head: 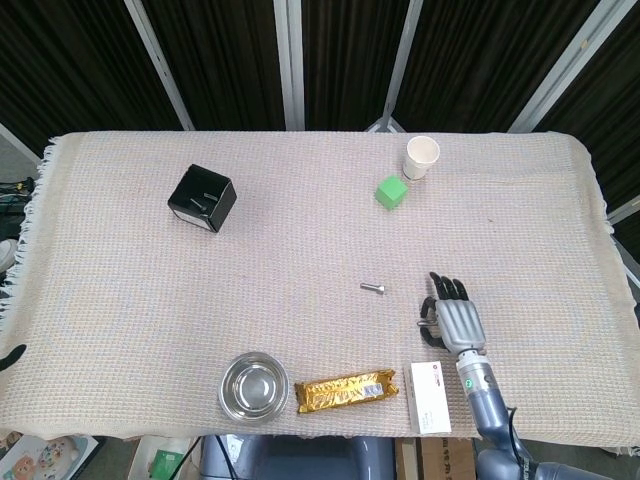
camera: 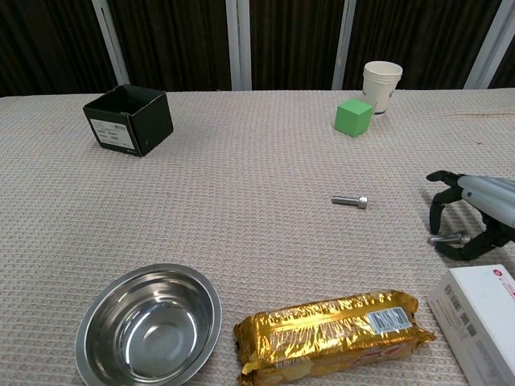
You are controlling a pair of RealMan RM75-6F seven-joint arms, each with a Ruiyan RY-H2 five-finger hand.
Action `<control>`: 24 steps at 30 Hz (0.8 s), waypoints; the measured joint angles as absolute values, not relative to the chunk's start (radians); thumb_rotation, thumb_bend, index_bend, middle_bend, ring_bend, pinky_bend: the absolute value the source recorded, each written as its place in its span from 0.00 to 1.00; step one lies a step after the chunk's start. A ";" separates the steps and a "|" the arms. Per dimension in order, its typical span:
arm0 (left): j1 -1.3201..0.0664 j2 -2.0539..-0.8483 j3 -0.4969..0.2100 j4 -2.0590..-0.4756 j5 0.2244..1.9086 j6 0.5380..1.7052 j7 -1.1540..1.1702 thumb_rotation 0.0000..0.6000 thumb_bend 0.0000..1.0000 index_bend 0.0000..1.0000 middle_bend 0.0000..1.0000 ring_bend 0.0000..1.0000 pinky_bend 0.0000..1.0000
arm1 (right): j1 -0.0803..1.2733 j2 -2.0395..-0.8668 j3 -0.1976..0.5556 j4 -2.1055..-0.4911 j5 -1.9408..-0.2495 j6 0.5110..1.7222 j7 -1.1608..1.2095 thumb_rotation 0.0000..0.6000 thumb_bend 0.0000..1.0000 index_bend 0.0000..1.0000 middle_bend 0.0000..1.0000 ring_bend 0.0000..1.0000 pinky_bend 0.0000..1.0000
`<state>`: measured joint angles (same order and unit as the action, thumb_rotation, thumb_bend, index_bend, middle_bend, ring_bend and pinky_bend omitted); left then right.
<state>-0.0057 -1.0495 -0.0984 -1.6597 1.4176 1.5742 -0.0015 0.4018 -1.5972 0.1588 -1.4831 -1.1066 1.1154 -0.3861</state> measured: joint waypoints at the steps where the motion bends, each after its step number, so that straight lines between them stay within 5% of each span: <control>1: -0.006 -1.050 -0.098 -1.660 1.418 1.574 0.000 1.00 0.04 0.16 0.11 0.01 0.01 | 0.403 -1.598 0.159 -1.482 -1.106 1.115 -0.386 1.00 0.34 0.55 0.00 0.00 0.02; 24: -0.007 -1.051 -0.098 -1.660 1.420 1.575 0.002 1.00 0.04 0.16 0.11 0.01 0.01 | 0.415 -1.594 0.157 -1.491 -1.103 1.123 -0.381 1.00 0.35 0.59 0.01 0.01 0.02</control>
